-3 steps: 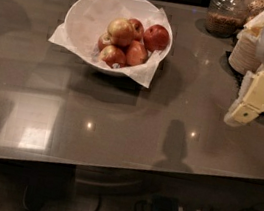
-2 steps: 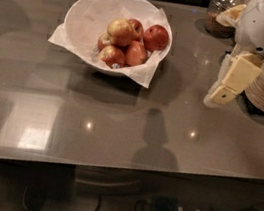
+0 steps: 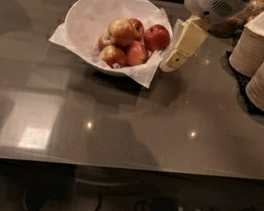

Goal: Pick apple from white bowl

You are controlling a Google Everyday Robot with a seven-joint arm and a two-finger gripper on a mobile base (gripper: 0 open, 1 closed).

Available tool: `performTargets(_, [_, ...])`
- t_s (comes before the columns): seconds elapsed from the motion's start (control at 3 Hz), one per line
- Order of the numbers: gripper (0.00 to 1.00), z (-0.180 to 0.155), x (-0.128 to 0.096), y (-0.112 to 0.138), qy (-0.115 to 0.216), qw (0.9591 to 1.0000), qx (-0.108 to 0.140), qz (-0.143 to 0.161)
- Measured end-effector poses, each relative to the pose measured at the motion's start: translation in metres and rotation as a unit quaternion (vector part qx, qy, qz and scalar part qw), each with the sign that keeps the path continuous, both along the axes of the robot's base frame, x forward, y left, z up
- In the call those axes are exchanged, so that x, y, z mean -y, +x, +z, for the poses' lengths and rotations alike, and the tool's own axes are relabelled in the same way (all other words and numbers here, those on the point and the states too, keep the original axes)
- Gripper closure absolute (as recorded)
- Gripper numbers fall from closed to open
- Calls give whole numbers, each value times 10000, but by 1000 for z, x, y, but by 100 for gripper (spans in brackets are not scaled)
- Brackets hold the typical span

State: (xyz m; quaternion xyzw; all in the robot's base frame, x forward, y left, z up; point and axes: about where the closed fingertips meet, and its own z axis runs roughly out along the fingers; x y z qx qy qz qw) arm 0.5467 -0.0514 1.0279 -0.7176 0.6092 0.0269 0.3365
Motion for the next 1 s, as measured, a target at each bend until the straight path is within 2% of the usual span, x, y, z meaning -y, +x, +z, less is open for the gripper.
performTargets(0.33, [0,8,-54,22,60,9972,182,727])
performTargets(0.67, [0,8,-54,22,59,9972,183,728])
performTargets(1.0, [0,4,-62,36,-28,9958,325,854])
